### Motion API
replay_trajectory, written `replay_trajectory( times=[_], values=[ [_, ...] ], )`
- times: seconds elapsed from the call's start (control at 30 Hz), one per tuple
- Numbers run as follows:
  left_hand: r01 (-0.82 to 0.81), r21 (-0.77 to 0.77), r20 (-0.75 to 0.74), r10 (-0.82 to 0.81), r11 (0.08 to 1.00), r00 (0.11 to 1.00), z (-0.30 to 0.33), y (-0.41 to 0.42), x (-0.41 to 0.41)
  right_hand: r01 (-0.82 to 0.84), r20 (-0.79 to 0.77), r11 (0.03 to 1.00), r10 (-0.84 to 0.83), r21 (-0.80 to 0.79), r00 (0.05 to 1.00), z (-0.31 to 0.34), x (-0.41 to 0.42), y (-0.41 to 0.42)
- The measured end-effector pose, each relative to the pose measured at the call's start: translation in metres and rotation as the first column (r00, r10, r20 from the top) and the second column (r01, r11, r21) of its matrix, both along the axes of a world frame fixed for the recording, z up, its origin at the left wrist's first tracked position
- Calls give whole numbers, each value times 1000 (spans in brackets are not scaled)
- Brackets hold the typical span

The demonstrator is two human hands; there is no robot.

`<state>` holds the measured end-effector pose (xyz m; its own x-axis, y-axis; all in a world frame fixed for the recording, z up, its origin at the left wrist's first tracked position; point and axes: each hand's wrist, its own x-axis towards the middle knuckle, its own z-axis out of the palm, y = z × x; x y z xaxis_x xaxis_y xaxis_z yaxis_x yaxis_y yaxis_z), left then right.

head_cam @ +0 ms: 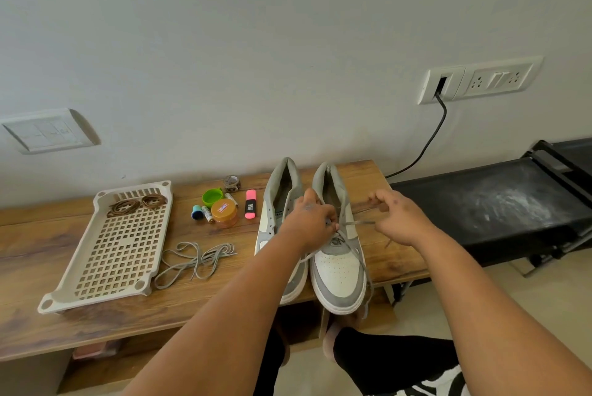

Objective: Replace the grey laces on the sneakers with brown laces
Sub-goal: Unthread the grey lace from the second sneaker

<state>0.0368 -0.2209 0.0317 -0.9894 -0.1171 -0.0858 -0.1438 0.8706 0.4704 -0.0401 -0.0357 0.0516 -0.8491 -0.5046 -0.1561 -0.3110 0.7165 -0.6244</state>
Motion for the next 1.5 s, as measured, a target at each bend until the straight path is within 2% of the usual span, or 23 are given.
replay_trajectory(
  times=[0.07,0.13,0.2,0.23,0.27,0.33,0.4,0.43,0.47,0.5,0.53,0.57,0.6,0.63,0.67,0.7,0.8,1.0,1.13,1.27,1.33,1.43,1.5],
  values=[
    [-18,42,-3,18,999,1000,-1,1,-1,-75,-36,996,74,-42,997,3,3,-10],
    [-55,145,-13,58,988,998,0,1,0,-179,-55,983,181,41,982,2,8,-20],
    [-122,436,-23,146,892,989,9,-2,0,-216,-63,962,229,168,971,1,12,-25],
    [-140,635,-31,206,760,978,18,-4,2,-193,-63,966,207,172,976,1,12,-25],
    [-131,816,-28,264,564,964,28,-6,4,-165,-53,976,174,143,983,0,11,-25],
    [-30,998,11,313,56,950,45,-16,9,-131,-19,988,133,79,991,0,10,-22],
    [131,902,-7,290,-412,957,56,-33,14,-118,18,992,117,38,993,1,11,-20],
    [180,828,-32,276,-531,961,61,-41,17,-118,26,993,117,20,993,1,12,-20],
    [180,796,-31,259,-578,965,63,-46,19,-120,23,993,120,7,992,2,13,-21],
    [128,823,11,242,-553,970,66,-50,21,-122,19,993,122,3,992,3,14,-22],
    [29,903,81,236,-429,968,67,-51,21,-121,11,993,120,10,993,3,16,-23],
    [-98,979,139,234,-180,962,67,-52,21,-125,-6,992,125,27,992,4,17,-25],
    [-209,958,162,230,196,960,63,-51,21,-131,-31,990,132,44,991,5,20,-27],
    [-251,783,168,196,569,966,59,-46,23,-139,-60,989,142,52,988,6,22,-29],
    [-206,542,170,134,815,976,53,-40,23,-150,-75,987,154,48,985,8,24,-31],
    [-128,338,173,72,932,982,45,-35,23,-166,-58,985,168,35,984,10,26,-32],
    [-16,118,167,-4,993,986,30,-17,22,-278,42,958,275,74,960,13,31,-35],
    [-58,126,144,40,990,989,28,-14,18,-326,-32,923,339,202,940,-1,38,-45],
    [123,52,293,-133,991,947,29,-15,24,-313,106,915,296,255,949,6,33,-39],
    [190,7,339,-181,982,923,29,-14,25,-137,286,982,97,126,953,13,24,-21],
    [215,-18,347,-195,976,917,28,-14,23,-76,159,945,25,318,987,11,13,-10],
    [226,-50,361,-193,973,912,25,-10,21,90,-40,709,-86,700,995,3,-2,0],
    [239,-55,377,-201,969,904,25,-8,21,186,-74,665,-193,724,978,3,-2,-1]
  ],
)
